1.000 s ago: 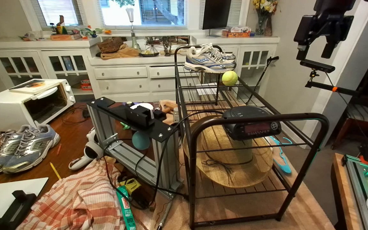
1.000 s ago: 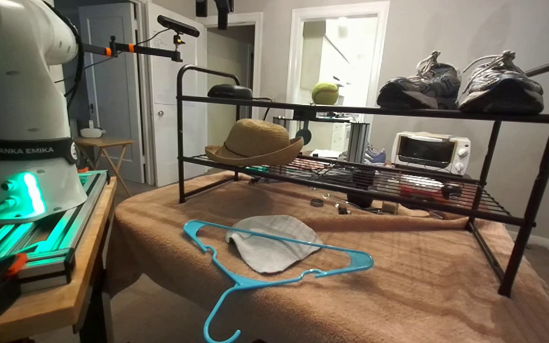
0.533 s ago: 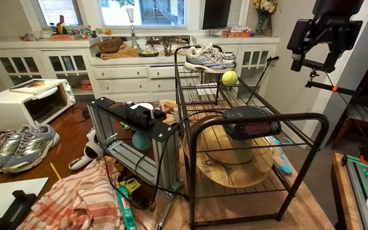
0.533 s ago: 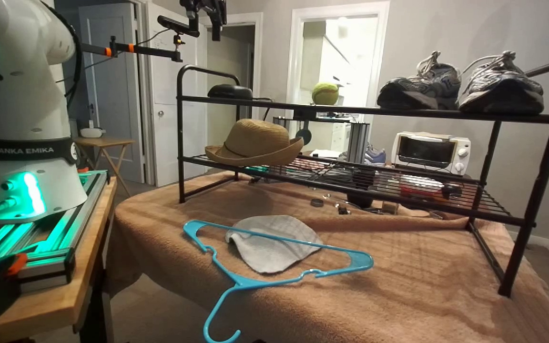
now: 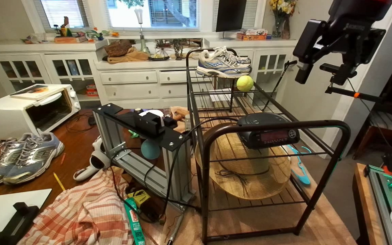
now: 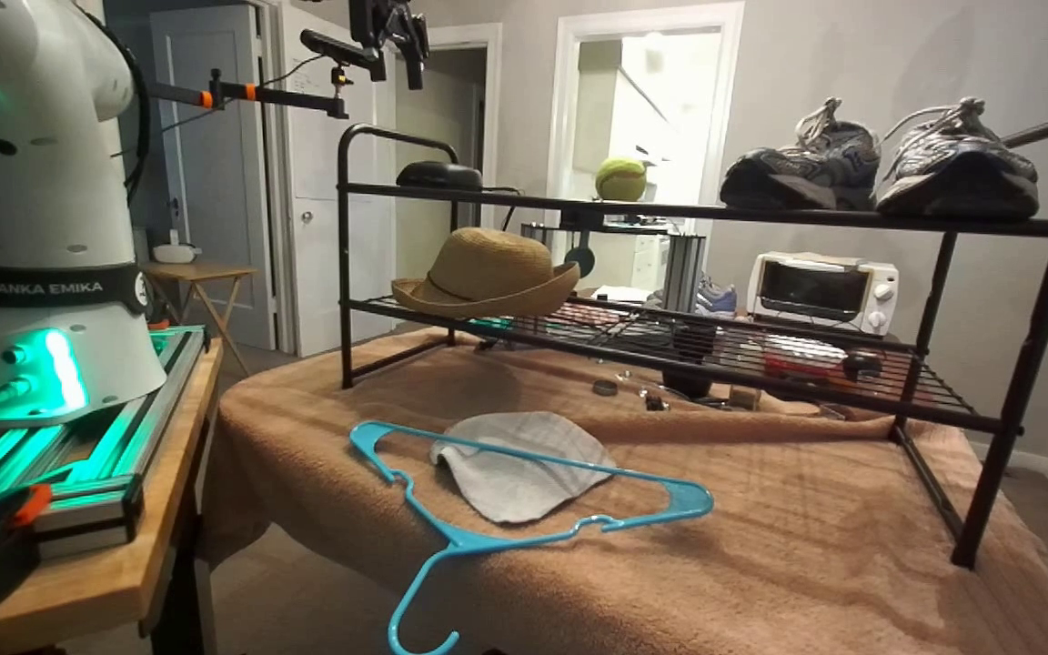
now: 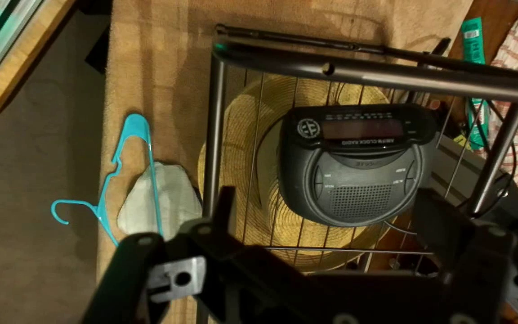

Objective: Press the top of the black object

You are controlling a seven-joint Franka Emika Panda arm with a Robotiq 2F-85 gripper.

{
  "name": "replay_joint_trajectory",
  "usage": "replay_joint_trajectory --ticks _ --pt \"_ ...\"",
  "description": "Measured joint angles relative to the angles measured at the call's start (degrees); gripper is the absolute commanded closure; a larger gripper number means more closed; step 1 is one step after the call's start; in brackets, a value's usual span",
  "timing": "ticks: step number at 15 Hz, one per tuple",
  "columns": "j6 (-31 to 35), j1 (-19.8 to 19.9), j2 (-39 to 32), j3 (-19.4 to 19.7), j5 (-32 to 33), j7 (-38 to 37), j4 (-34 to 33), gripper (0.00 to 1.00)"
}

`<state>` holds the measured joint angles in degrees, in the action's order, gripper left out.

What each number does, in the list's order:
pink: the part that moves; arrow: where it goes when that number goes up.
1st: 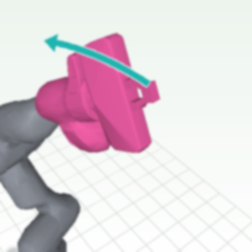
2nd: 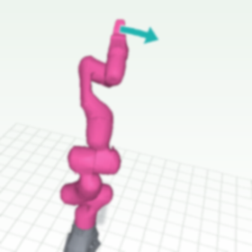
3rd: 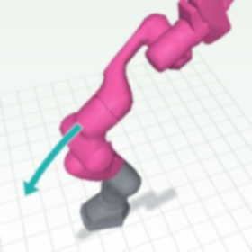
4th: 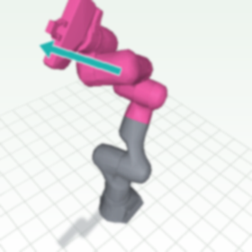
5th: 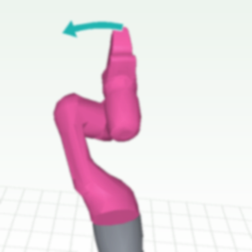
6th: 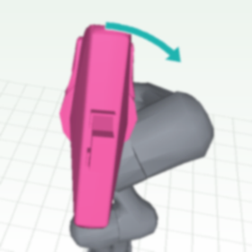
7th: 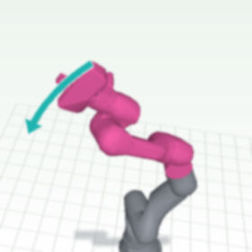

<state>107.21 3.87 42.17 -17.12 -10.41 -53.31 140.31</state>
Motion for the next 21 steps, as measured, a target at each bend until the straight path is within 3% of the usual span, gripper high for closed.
replay_joint_trajectory --ticks 7,8,10,18,21 --pt "0.0 0.0 0.0 1.1 0.1 0.1 0.0 0.0" --pt "0.0 -0.1 -0.1 1.1 0.1 0.1 0.0 0.25" --pt "0.2 -1.1 -0.8 0.7 -0.1 0.1 0.0 0.35" --pt "8.3 -4.3 -7.3 -4.1 0.8 -2.5 -0.9 0.98" --pt "10.5 -4.2 -10.0 -4.2 3.3 -4.1 -2.7 1.0"
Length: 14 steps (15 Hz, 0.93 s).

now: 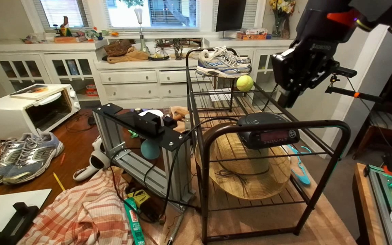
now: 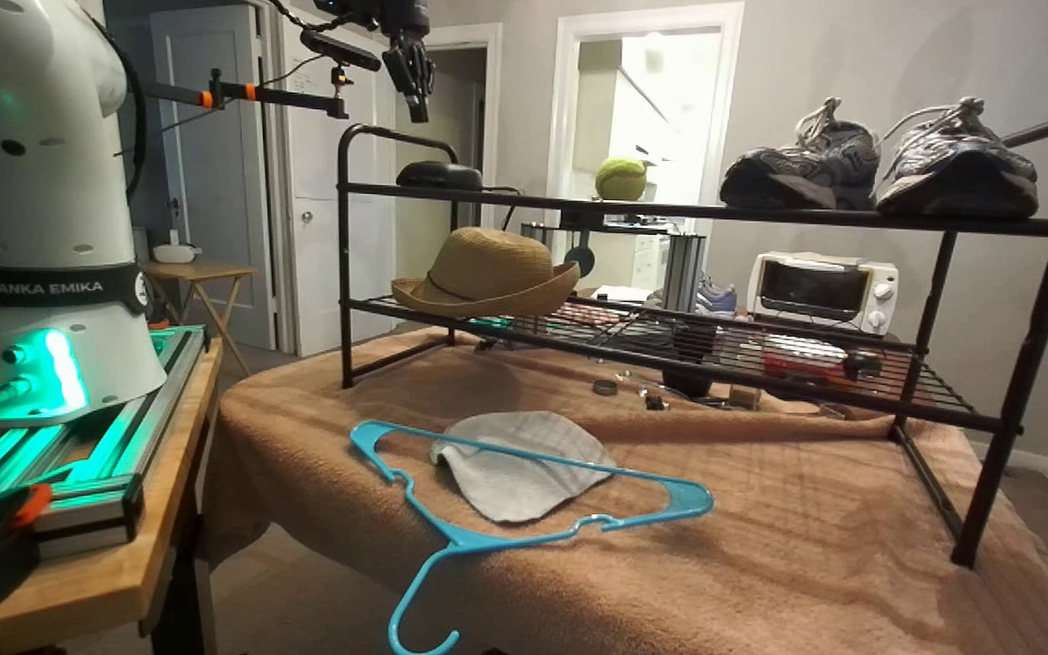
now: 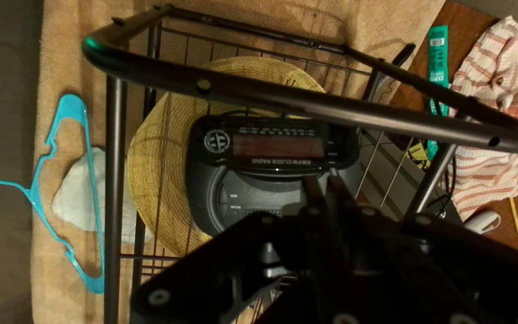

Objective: Press the top of the black object

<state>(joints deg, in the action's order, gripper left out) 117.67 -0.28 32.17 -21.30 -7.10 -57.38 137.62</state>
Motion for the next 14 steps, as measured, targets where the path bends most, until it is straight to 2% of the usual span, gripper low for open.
replay_joint_trajectory --ticks 7,14 --pt "0.2 0.2 -5.6 0.6 5.6 -4.7 -2.3 1.0" --pt "0.1 -0.1 -8.1 1.6 6.6 -7.2 -2.3 1.0"
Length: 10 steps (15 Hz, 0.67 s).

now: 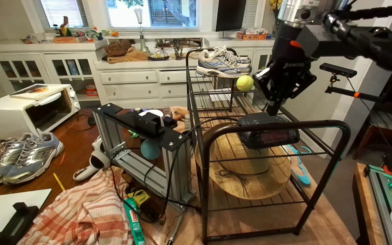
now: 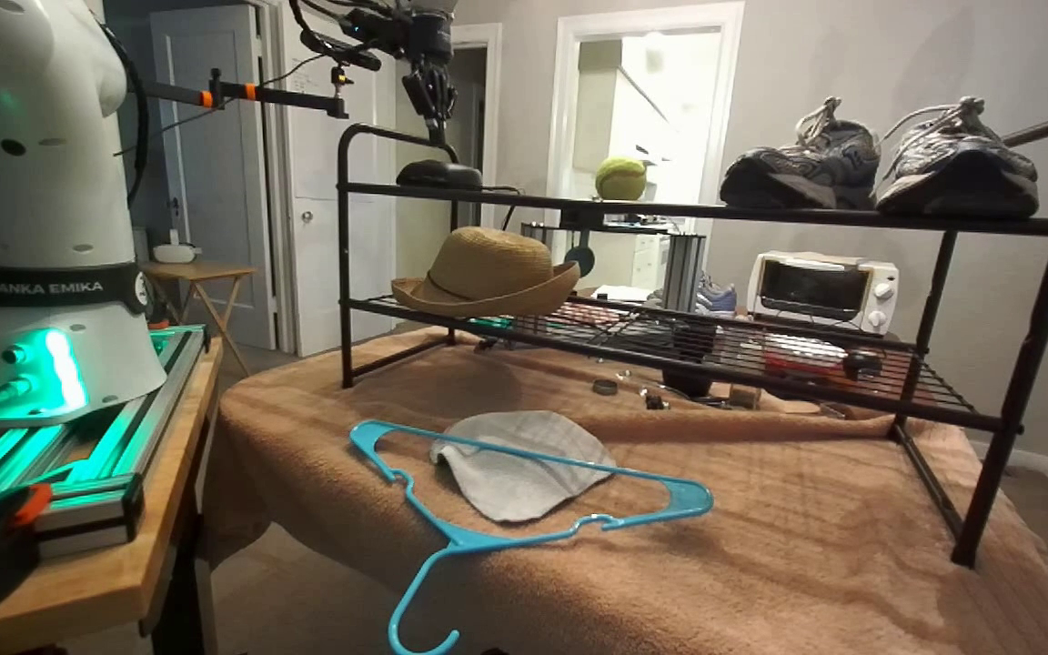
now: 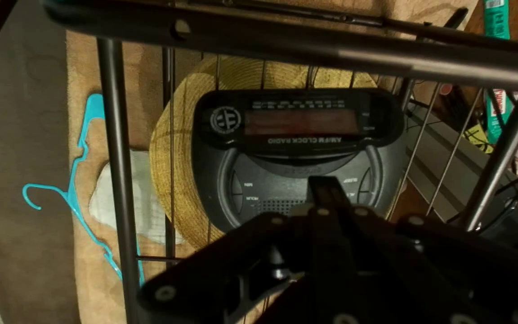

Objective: Press the top of the black object

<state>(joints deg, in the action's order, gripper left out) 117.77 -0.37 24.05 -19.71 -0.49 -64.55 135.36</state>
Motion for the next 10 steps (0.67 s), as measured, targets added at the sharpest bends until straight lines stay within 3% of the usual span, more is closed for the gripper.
replay_joint_trajectory --ticks 10 --pt "-0.1 -1.8 -1.4 1.1 -0.1 -0.7 1.7 1.0"
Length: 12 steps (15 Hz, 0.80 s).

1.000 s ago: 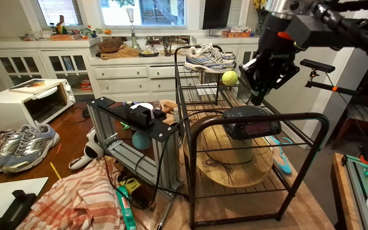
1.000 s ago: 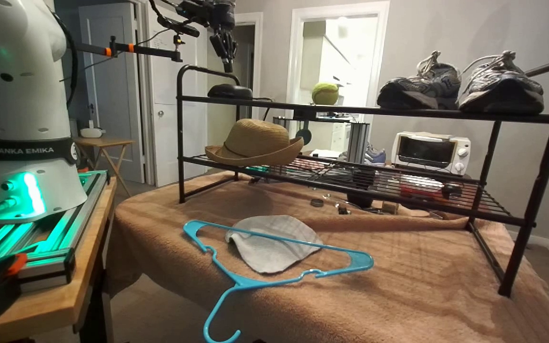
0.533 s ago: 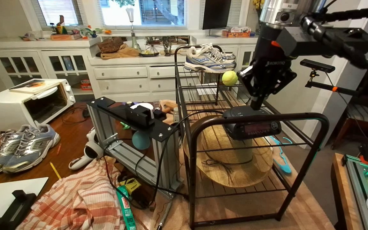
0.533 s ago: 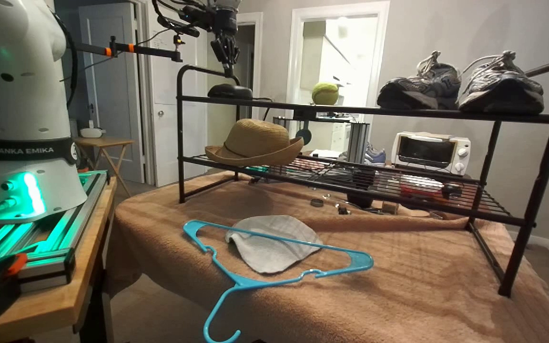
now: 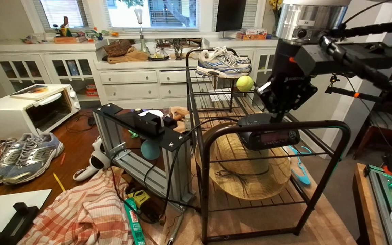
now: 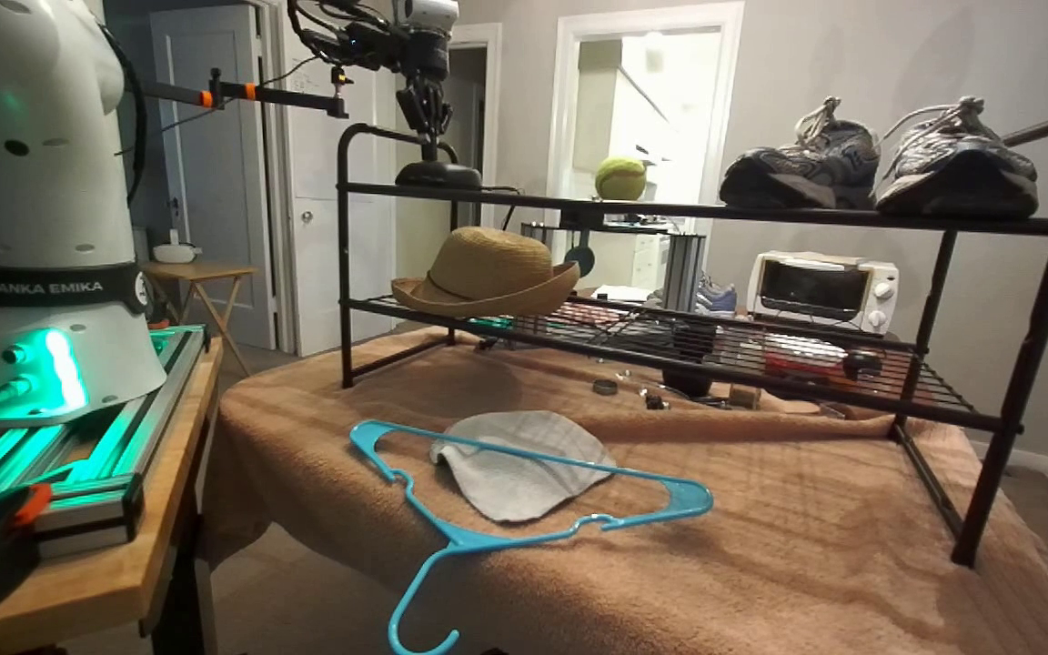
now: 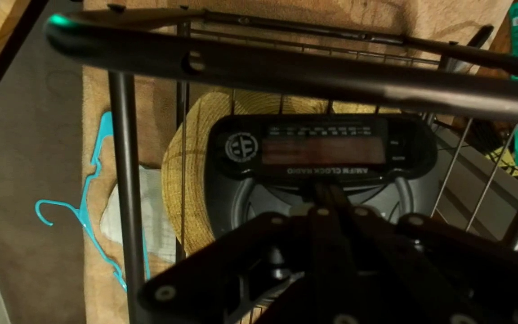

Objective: Press the top of the black object

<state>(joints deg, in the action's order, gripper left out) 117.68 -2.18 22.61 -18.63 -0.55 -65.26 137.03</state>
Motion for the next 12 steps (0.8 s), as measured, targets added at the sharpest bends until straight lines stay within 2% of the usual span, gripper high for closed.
replay_joint_trajectory --ticks 5,12 --pt "0.0 -1.6 0.0 1.4 -0.7 0.5 0.3 1.0" --pt "1.2 -1.6 0.1 2.4 -0.3 0.8 -0.3 1.0"
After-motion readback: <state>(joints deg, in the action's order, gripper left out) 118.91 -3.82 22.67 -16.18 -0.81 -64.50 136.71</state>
